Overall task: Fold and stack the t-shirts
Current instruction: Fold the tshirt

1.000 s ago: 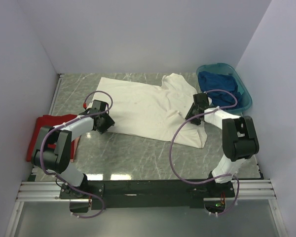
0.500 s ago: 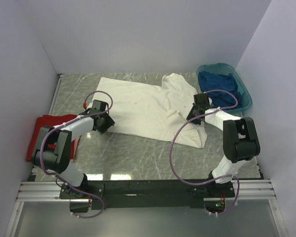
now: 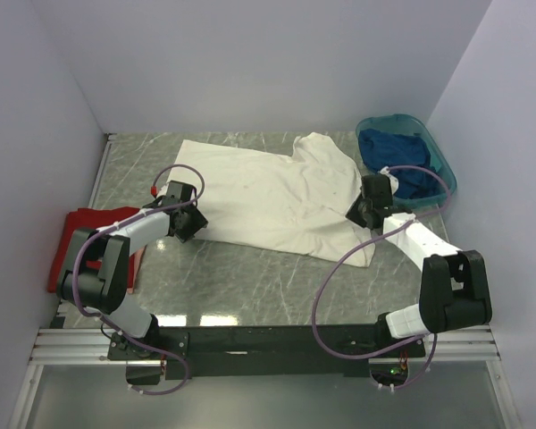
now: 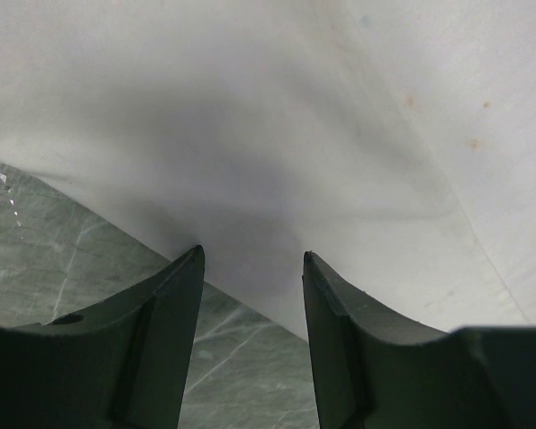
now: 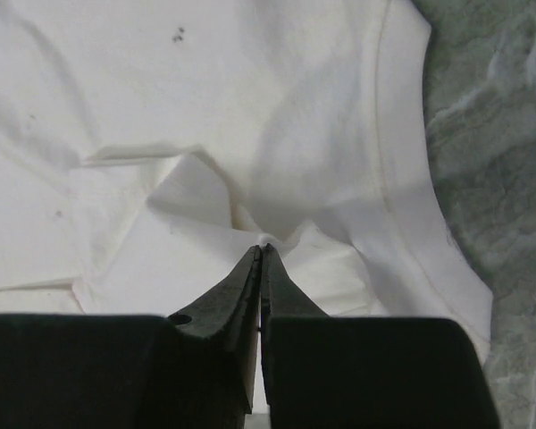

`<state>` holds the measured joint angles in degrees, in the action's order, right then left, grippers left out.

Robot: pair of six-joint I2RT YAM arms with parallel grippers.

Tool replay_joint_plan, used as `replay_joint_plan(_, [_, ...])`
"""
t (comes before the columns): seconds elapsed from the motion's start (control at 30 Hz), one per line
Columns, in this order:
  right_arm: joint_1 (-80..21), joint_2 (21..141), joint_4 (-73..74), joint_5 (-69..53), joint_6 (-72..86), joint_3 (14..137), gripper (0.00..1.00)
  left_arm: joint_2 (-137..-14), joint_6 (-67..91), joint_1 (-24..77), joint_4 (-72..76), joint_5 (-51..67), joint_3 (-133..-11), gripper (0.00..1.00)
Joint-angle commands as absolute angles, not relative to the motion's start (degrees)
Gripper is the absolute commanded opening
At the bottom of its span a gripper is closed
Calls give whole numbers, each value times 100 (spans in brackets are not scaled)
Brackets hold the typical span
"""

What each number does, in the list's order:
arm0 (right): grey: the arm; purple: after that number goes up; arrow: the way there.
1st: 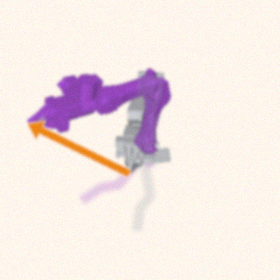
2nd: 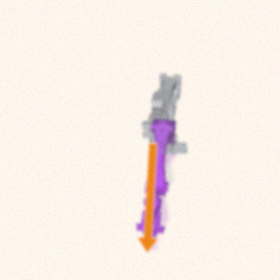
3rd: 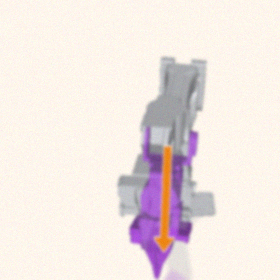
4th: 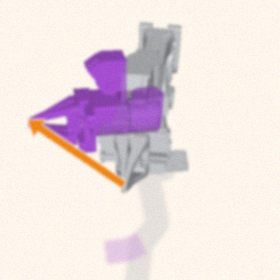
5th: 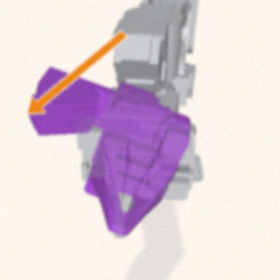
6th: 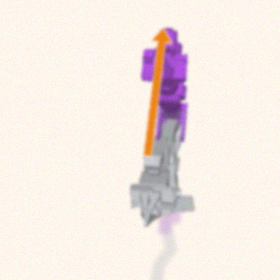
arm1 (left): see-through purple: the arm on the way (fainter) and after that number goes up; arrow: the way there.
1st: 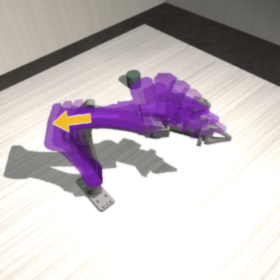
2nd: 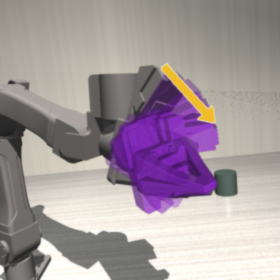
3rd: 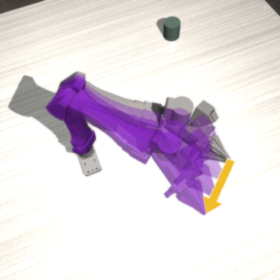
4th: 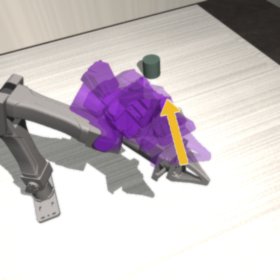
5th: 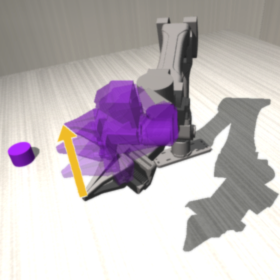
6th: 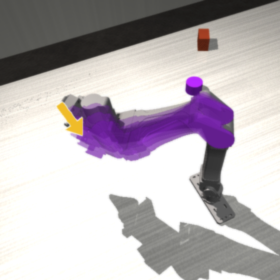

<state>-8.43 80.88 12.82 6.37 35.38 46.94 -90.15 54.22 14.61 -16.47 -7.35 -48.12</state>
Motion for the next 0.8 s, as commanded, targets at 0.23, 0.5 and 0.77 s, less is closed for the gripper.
replay_joint_plan(0.23, [-1362, 8069, 1178, 765, 3490, 4254, 38, -8956, 5344, 1485, -1529, -729, -4931, 54])
replay_joint_plan(0.5, [-1257, 7981, 1459, 879, 3384, 4675, 42, -8956, 5361, 1485, -1521, -729, -4931, 54])
replay_joint_plan(0.77, [-1160, 8603, 1573, 950, 3200, 5483, 45, -8947, 5344, 1485, -1547, -729, -4939, 54])
